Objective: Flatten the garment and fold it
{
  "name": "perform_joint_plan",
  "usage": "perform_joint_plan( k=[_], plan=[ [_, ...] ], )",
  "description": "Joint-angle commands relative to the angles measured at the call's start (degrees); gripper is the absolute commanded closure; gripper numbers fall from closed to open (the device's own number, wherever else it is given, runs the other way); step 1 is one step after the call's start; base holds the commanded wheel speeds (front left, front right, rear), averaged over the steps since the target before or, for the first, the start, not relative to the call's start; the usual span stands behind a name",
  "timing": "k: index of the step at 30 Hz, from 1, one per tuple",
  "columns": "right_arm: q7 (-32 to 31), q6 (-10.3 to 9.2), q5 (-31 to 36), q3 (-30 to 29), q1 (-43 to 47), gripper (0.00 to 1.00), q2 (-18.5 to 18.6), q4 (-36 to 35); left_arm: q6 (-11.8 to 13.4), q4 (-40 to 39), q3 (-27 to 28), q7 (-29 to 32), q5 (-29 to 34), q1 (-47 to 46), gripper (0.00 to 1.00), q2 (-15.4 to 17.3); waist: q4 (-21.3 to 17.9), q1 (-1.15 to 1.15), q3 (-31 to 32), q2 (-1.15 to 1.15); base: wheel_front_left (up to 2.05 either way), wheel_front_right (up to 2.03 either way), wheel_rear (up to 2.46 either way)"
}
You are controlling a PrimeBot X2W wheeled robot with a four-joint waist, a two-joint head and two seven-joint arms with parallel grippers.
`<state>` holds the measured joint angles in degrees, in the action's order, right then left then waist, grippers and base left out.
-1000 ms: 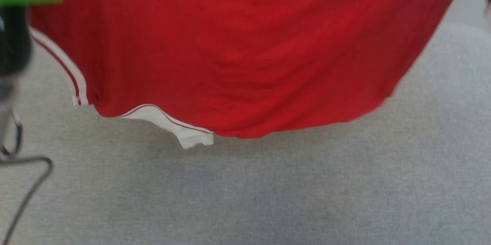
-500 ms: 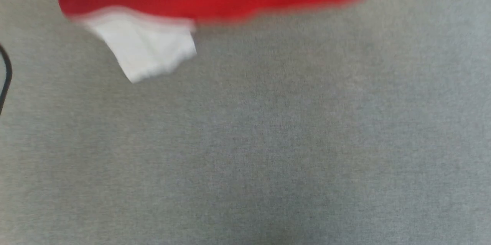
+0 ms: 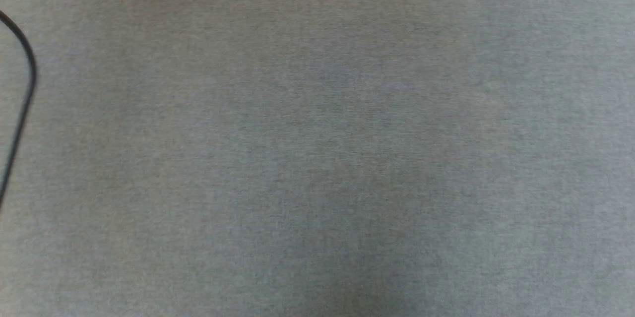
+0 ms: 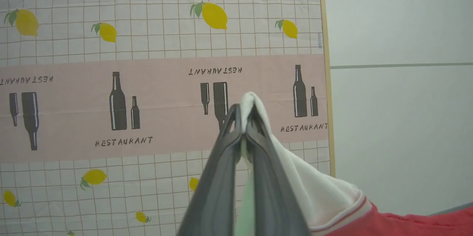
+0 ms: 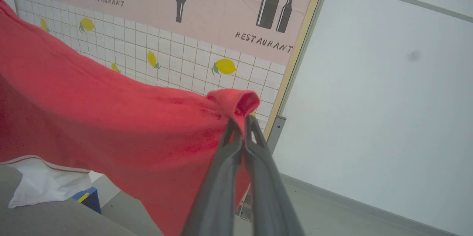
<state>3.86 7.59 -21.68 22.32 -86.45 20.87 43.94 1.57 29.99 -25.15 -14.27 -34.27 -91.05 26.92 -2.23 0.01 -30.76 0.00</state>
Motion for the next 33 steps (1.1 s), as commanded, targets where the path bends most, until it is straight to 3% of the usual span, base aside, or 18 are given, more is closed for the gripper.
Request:
perform_joint_plan(
  k=[1,6,13,17,25,33],
  plan=[
    [1.1,-0.1,-0.6,0.8,1.3,1.0,-0.1,1.2,-0.6,0.3,-0.4,-0.4,0.1,3.1,1.0,-0.6,1.0,-0.01,0.1,0.0,0.0,0.0,0.0],
    [3.8,-0.1,-2.6,4.2,7.1,1.0,-0.7,4.2,-1.3,-0.3,-1.5,-0.6,-0.5,13.8,1.0,-2.0,2.5,-0.01,2.4,0.0,0.0,0.0,0.0],
    [6.3,-0.1,-7.2,9.9,21.1,1.0,-0.6,5.5,-1.3,-3.6,-3.9,-0.7,-1.6,35.5,1.0,-2.8,4.5,-0.01,9.8,0.0,0.0,0.0,0.0],
    [6.5,-0.1,-10.8,13.6,30.6,1.0,0.5,3.5,-1.4,-6.2,-6.5,0.4,-2.7,47.7,1.0,-1.5,5.1,-0.01,15.1,0.0,0.0,0.0,0.0],
    [2.3,-0.1,-18.3,19.9,47.6,1.0,5.7,-4.6,-0.4,-16.8,-11.3,9.1,-6.6,70.7,1.0,5.9,5.4,-0.01,23.3,0.0,0.0,0.0,0.0],
    [-4.0,-0.1,-21.6,19.2,57.2,1.0,12.0,-10.4,2.8,-26.0,-12.7,14.9,-9.6,85.1,1.0,14.5,5.9,-0.01,28.3,0.0,0.0,0.0,0.0]
  ],
)
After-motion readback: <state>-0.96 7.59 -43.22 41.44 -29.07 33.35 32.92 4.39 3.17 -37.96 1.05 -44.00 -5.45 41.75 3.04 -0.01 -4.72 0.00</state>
